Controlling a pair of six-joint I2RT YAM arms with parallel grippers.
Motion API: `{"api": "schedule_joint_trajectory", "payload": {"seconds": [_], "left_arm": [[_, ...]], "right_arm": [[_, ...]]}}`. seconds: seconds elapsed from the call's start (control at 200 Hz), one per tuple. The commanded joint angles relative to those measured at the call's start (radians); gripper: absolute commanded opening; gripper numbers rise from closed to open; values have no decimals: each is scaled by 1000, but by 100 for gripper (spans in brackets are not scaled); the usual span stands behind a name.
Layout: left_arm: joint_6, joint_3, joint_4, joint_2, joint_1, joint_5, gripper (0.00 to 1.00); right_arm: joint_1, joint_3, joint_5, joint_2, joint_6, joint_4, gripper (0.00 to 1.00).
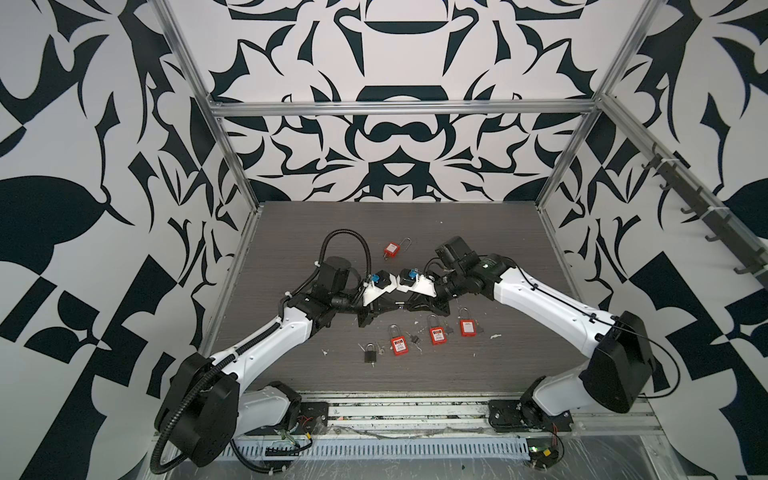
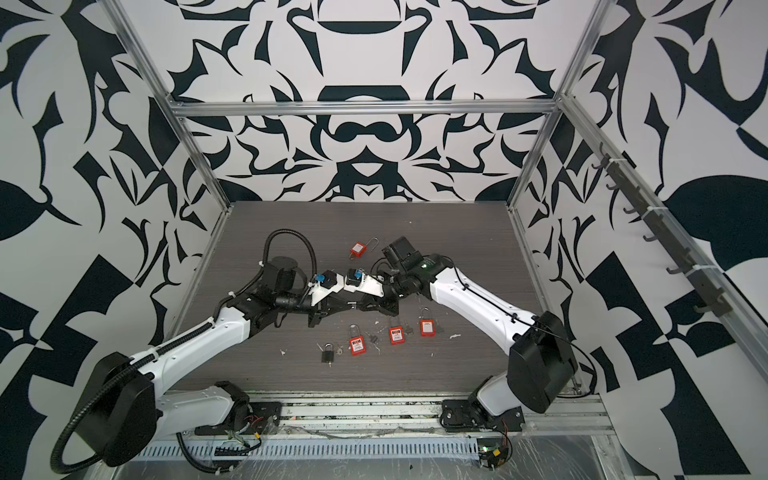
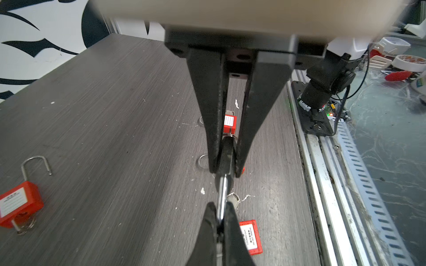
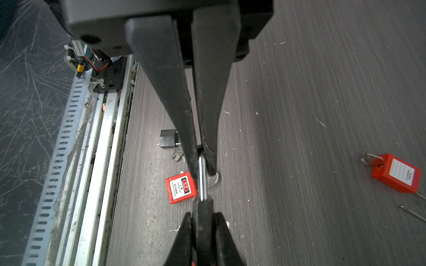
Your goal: Lock with the key
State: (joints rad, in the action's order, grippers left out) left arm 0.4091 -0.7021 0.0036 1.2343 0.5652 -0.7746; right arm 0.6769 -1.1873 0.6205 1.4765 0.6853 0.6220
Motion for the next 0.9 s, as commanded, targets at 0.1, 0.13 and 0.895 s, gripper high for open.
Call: {"api": "schedule_joint_trajectory", "payload": {"seconds": [0.1,0.13,0.895], "left_arm": [[-79,-26,91,33,15,-132,0],[-81,-24,98,32,18,-130,0],[-210,76,415,128,122,-75,0]], "right_arm": [[50,13,-5,-3,-14,-263,0],[50,25,9,-6,-25,-299,0],[80,28,92,82,-248,-700,0]]}}
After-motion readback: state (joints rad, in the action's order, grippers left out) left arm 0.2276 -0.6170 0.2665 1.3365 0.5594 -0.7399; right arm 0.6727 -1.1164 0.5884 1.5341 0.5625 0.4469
